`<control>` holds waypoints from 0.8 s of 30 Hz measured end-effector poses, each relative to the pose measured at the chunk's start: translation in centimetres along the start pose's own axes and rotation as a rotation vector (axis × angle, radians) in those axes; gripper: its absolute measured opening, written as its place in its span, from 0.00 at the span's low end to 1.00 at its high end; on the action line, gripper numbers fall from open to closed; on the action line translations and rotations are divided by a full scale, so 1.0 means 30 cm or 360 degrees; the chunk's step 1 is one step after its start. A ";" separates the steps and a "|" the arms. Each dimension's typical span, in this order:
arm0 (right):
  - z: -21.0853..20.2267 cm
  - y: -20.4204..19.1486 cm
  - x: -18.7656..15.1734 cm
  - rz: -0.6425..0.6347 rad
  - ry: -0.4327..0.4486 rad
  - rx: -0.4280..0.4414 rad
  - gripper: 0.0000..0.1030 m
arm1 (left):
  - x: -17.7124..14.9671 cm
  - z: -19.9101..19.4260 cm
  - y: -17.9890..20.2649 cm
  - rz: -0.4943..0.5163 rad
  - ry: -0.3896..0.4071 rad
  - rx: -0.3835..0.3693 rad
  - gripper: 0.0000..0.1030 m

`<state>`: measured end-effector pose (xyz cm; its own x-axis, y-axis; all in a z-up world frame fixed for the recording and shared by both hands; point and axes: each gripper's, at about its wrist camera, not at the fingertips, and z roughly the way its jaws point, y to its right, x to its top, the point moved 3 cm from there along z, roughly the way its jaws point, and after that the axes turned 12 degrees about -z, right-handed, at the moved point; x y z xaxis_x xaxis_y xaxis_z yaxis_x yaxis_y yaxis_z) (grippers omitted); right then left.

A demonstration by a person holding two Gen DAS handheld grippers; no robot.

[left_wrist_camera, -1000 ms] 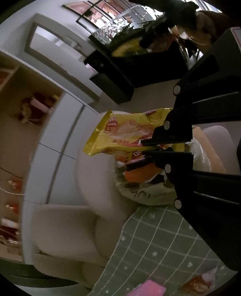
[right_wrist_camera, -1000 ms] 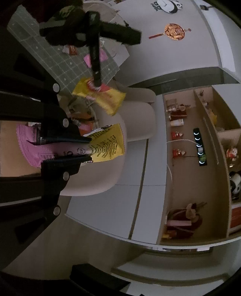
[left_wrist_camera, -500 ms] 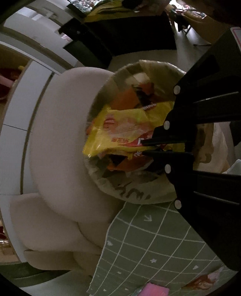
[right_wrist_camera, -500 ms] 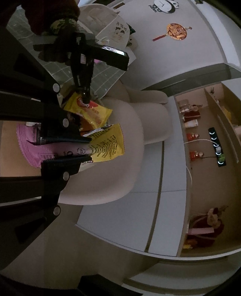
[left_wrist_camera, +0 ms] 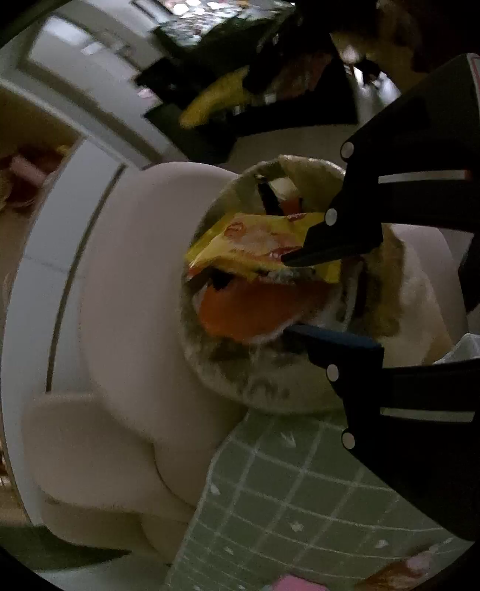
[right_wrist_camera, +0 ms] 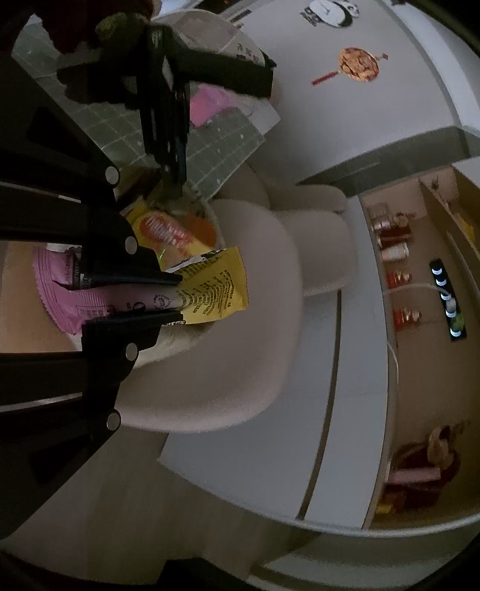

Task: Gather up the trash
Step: 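Open the left tool over the trash bag while the right tool releases the yellow-pink wrapper, then move both tools back over the table toward the red wafer wrapper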

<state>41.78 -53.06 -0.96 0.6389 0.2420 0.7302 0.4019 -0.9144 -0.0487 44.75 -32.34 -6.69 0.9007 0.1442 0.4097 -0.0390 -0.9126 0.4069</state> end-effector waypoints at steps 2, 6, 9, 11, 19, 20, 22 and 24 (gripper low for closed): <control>0.048 -0.036 0.031 -0.0045 -0.0006 0.0040 0.14 | -0.012 -0.062 -0.044 -0.0078 0.0049 -0.0023 0.32; 0.168 -0.111 0.086 -0.0107 -0.0026 0.0116 0.14 | -0.047 -0.192 -0.144 -0.0184 0.0168 0.0004 0.36; 0.307 -0.146 0.106 -0.0144 -0.0077 0.0123 0.14 | -0.093 -0.264 -0.218 -0.0268 0.0216 0.0051 0.38; 0.409 -0.157 0.084 -0.0101 -0.0188 0.0150 0.14 | -0.130 -0.305 -0.287 -0.0345 0.0236 0.0099 0.40; 0.553 -0.194 -0.001 -0.0089 -0.0517 0.0269 0.14 | -0.280 -0.440 -0.526 -0.0564 0.0283 0.0291 0.40; 0.556 -0.195 -0.005 -0.0106 -0.0548 0.0257 0.14 | -0.292 -0.455 -0.547 -0.0594 0.0288 0.0296 0.40; 0.529 -0.198 -0.009 -0.0118 -0.0519 0.0220 0.14 | -0.321 -0.486 -0.595 -0.0657 0.0298 0.0310 0.41; 0.499 -0.209 -0.005 -0.0125 -0.0479 0.0197 0.28 | -0.347 -0.520 -0.644 -0.0685 0.0309 0.0312 0.41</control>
<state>48.98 -42.50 -10.99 0.7605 0.4123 0.5016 0.5226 -0.8471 -0.0960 29.37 -10.23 -6.09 0.7198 0.5741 0.3902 0.4163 -0.8068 0.4192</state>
